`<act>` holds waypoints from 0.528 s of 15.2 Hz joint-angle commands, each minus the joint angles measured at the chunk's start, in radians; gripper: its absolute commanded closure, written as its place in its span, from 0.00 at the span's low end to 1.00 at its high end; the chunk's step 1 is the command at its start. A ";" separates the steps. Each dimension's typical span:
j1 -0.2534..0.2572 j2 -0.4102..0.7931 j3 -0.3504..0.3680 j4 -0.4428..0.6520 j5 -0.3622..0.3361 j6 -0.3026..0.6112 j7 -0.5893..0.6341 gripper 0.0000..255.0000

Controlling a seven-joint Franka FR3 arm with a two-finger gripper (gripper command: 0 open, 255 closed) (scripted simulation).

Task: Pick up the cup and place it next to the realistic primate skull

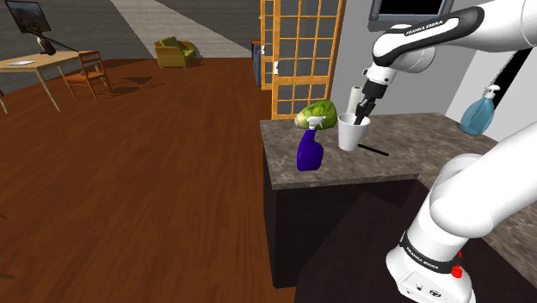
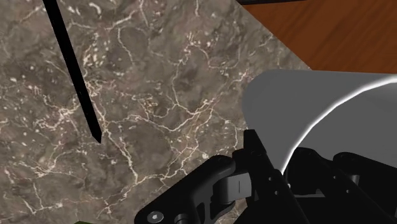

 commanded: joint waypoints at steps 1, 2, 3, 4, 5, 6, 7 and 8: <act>-0.003 -0.013 0.011 0.018 -0.003 -0.030 0.011 1.00; -0.003 -0.017 0.014 0.028 -0.004 -0.043 0.014 1.00; -0.003 -0.020 0.018 0.039 -0.004 -0.057 0.017 1.00; -0.003 -0.023 0.021 0.050 -0.004 -0.070 0.021 1.00; -0.003 -0.026 0.024 0.061 -0.004 -0.084 0.024 1.00; -0.003 -0.028 0.027 0.073 -0.004 -0.097 0.027 1.00; -0.003 -0.030 0.030 0.084 -0.004 -0.111 0.030 1.00; -0.003 -0.032 0.033 0.096 -0.003 -0.124 0.033 1.00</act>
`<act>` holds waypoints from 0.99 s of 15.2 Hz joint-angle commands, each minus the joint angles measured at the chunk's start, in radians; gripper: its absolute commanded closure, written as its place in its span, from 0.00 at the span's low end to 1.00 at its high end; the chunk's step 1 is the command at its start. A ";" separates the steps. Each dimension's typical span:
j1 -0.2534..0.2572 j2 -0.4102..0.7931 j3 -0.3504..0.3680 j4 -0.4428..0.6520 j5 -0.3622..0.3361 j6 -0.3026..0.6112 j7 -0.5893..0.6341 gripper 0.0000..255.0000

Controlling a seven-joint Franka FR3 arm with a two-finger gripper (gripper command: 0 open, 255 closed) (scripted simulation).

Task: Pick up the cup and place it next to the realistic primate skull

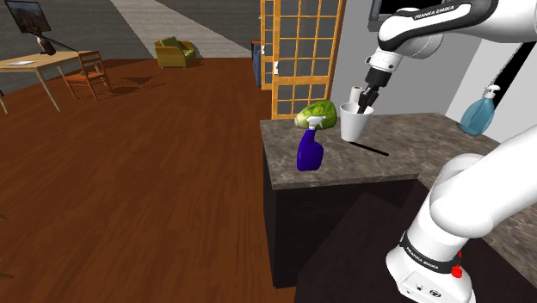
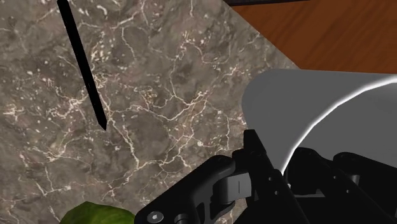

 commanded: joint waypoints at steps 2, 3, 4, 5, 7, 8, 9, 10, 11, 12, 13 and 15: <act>0.002 -0.004 0.008 0.036 0.002 -0.039 0.008 1.00; 0.002 -0.005 0.011 0.048 0.002 -0.052 0.011 1.00; 0.003 -0.006 0.013 0.061 0.003 -0.066 0.013 1.00; 0.003 -0.007 0.016 0.073 0.004 -0.079 0.015 1.00; 0.005 -0.007 0.020 0.099 0.006 -0.105 0.020 1.00; 0.006 -0.007 0.023 0.112 0.007 -0.118 0.022 1.00; 0.007 -0.007 0.025 0.126 0.008 -0.131 0.024 1.00; 0.008 -0.006 0.026 0.139 0.009 -0.144 0.026 1.00; 0.009 -0.006 0.028 0.153 0.010 -0.157 0.028 1.00; 0.010 -0.005 0.030 0.167 0.011 -0.169 0.030 1.00; 0.011 -0.003 0.032 0.181 0.013 -0.182 0.032 1.00; 0.014 0.000 0.034 0.210 0.016 -0.208 0.035 1.00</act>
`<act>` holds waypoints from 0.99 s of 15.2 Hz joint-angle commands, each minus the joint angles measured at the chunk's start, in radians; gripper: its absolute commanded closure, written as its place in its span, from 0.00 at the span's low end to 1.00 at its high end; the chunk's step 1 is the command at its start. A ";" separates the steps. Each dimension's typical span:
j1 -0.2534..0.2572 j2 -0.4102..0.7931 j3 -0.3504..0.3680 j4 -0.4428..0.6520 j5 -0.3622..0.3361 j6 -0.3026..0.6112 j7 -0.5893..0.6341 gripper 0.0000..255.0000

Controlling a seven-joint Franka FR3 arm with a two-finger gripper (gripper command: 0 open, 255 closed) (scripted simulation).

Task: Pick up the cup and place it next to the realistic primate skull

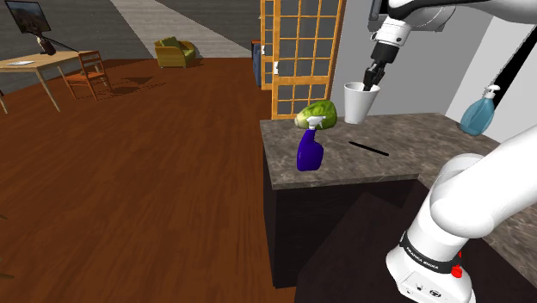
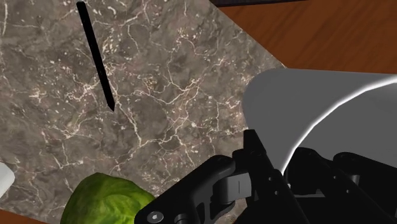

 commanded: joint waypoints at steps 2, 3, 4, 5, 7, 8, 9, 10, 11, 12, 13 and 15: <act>0.004 0.006 0.004 0.044 0.004 -0.039 0.005 1.00; 0.005 0.008 0.005 0.059 0.006 -0.052 0.006 1.00; 0.007 0.011 0.006 0.075 0.008 -0.065 0.007 1.00; 0.008 0.013 0.006 0.091 0.010 -0.078 0.009 1.00; 0.012 0.020 0.008 0.122 0.013 -0.103 0.011 1.00; 0.013 0.022 0.008 0.134 0.015 -0.113 0.012 1.00; 0.002 0.002 0.001 0.124 0.002 -0.122 -0.001 1.00; -0.010 -0.018 -0.006 0.115 -0.011 -0.133 -0.014 1.00; -0.021 -0.037 -0.013 0.108 -0.024 -0.143 -0.028 1.00; -0.032 -0.055 -0.021 0.101 -0.037 -0.154 -0.042 1.00; -0.043 -0.073 -0.030 0.096 -0.050 -0.165 -0.057 1.00; -0.064 -0.105 -0.048 0.088 -0.076 -0.188 -0.087 1.00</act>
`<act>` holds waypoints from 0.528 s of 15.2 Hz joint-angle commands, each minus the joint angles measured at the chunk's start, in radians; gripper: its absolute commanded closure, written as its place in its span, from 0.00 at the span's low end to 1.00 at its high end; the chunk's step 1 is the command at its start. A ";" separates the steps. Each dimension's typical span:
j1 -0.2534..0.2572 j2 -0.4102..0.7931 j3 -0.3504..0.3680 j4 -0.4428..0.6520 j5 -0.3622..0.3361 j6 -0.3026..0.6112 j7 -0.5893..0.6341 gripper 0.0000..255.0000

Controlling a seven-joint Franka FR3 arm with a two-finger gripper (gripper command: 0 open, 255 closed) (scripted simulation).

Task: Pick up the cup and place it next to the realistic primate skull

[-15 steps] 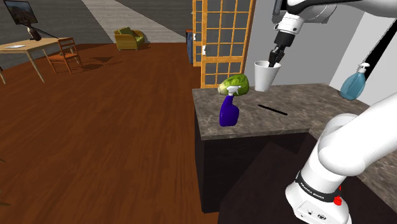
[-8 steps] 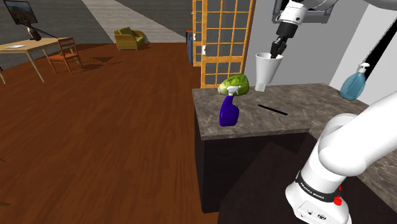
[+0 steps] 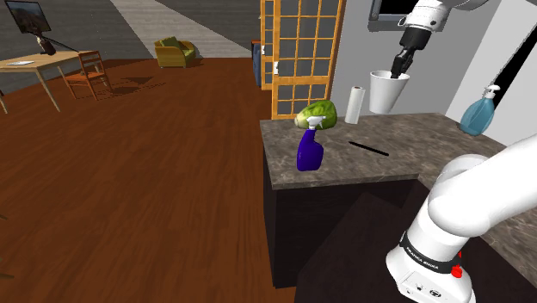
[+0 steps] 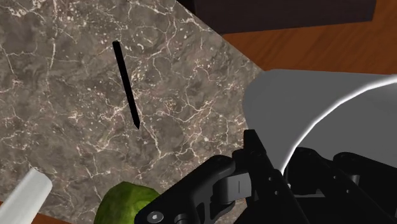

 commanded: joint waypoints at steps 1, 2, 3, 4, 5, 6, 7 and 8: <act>-0.023 -0.034 -0.020 -0.004 -0.028 -0.029 -0.035 1.00; -0.033 -0.048 -0.030 -0.005 -0.041 -0.040 -0.052 1.00; -0.043 -0.061 -0.041 -0.004 -0.054 -0.052 -0.069 1.00; -0.052 -0.073 -0.053 -0.002 -0.067 -0.064 -0.087 1.00; -0.061 -0.084 -0.064 0.000 -0.079 -0.076 -0.106 1.00; -0.070 -0.094 -0.077 0.004 -0.092 -0.088 -0.124 1.00; -0.078 -0.103 -0.090 0.009 -0.105 -0.100 -0.144 1.00; -0.085 -0.111 -0.103 0.015 -0.118 -0.112 -0.163 1.00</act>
